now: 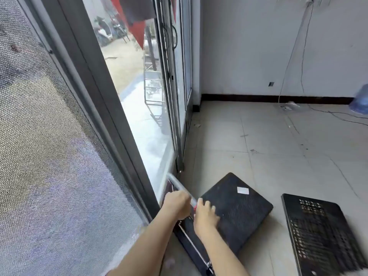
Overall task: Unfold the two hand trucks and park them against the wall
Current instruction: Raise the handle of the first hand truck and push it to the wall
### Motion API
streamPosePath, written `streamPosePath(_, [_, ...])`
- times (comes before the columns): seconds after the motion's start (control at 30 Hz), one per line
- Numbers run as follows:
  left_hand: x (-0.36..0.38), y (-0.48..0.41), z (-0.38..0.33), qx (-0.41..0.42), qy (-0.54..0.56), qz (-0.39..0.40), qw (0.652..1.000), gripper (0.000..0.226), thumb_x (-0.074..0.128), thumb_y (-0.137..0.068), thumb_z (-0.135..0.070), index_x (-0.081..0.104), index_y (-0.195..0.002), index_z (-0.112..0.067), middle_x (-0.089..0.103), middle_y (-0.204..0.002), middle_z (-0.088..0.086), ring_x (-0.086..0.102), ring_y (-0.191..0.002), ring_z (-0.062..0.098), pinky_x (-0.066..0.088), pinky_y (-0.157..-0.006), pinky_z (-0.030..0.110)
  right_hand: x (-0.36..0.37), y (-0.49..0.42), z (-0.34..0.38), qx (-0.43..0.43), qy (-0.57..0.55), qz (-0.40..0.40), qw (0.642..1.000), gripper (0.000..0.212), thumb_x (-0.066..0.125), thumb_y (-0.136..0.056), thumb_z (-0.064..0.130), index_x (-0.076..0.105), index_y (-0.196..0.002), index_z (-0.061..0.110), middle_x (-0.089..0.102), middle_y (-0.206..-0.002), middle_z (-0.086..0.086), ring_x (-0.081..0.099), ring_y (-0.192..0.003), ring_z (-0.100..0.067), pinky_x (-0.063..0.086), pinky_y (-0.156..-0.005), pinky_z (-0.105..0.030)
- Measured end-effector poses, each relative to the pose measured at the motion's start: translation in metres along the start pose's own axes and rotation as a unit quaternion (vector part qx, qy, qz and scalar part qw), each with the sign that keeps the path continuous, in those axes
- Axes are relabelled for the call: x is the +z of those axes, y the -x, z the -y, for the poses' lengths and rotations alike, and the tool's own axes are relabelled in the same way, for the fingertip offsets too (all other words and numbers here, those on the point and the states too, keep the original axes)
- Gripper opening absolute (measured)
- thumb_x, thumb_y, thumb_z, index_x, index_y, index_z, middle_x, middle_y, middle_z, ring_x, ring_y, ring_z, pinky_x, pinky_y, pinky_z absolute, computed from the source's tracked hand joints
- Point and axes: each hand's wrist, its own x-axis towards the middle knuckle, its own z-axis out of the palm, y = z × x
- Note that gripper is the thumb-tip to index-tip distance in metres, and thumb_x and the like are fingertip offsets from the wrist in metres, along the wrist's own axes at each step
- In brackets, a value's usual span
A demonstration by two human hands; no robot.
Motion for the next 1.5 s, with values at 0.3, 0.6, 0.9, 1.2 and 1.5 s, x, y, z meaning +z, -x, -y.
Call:
streamPosePath(0.3, [0.013,-0.023,-0.029,0.046,0.015,-0.029,0.998,0.029,0.047,-0.088,-0.017,0.058,-0.114,-0.013,0.061,-0.116,0.007,0.056,-0.107,0.028,0.039,-0.078,0.034,-0.006,-0.002,-0.044,-0.002,0.046,-0.033,0.998,0.03,0.038,-0.097,0.017,0.036,-0.127,0.02,0.048,-0.12,-0.009,0.043,-0.114,-0.028,0.049,-0.079,-0.04])
streamPosePath(0.6, [0.041,-0.036,-0.106,0.096,-0.002,-0.102,0.99,0.034,0.043,-0.093,-0.034,0.047,-0.122,-0.015,0.047,-0.124,0.007,0.043,-0.116,0.028,0.037,-0.088,0.039,-0.045,0.01,-0.166,0.008,0.12,-0.016,0.993,0.037,0.045,-0.089,-0.002,0.038,-0.122,0.012,0.045,-0.126,-0.006,0.04,-0.119,-0.025,0.048,-0.089,-0.037])
streamPosePath(0.9, [0.068,-0.058,-0.217,0.112,0.053,-0.089,0.988,0.039,0.017,-0.099,-0.045,0.046,-0.12,-0.029,0.055,-0.115,-0.002,0.048,-0.111,0.023,0.034,-0.09,0.034,-0.075,0.009,-0.288,0.037,0.128,-0.087,0.987,0.075,-0.007,-0.08,0.057,0.048,-0.114,0.019,0.055,-0.12,-0.002,0.045,-0.115,-0.025,0.034,-0.097,-0.042])
streamPosePath(1.2, [0.077,-0.06,-0.307,0.033,0.102,-0.225,0.968,0.03,0.038,-0.087,-0.042,0.056,-0.065,-0.03,0.054,-0.058,-0.008,0.054,-0.058,0.019,0.041,-0.052,0.032,-0.076,0.002,-0.346,0.046,0.121,-0.218,0.967,0.049,0.023,-0.09,0.051,0.058,-0.077,0.018,0.063,-0.074,-0.004,0.056,-0.073,-0.028,0.048,-0.072,-0.045])
streamPosePath(1.5, [0.075,-0.074,-0.307,0.007,0.053,-0.246,0.968,0.034,0.034,-0.092,-0.036,0.057,-0.068,-0.027,0.053,-0.059,-0.006,0.052,-0.057,0.021,0.03,-0.06,0.033,-0.069,-0.017,-0.348,-0.03,0.108,-0.229,0.967,0.035,0.029,-0.088,0.048,0.053,-0.079,0.024,0.058,-0.074,0.002,0.051,-0.073,-0.024,0.027,-0.07,-0.04])
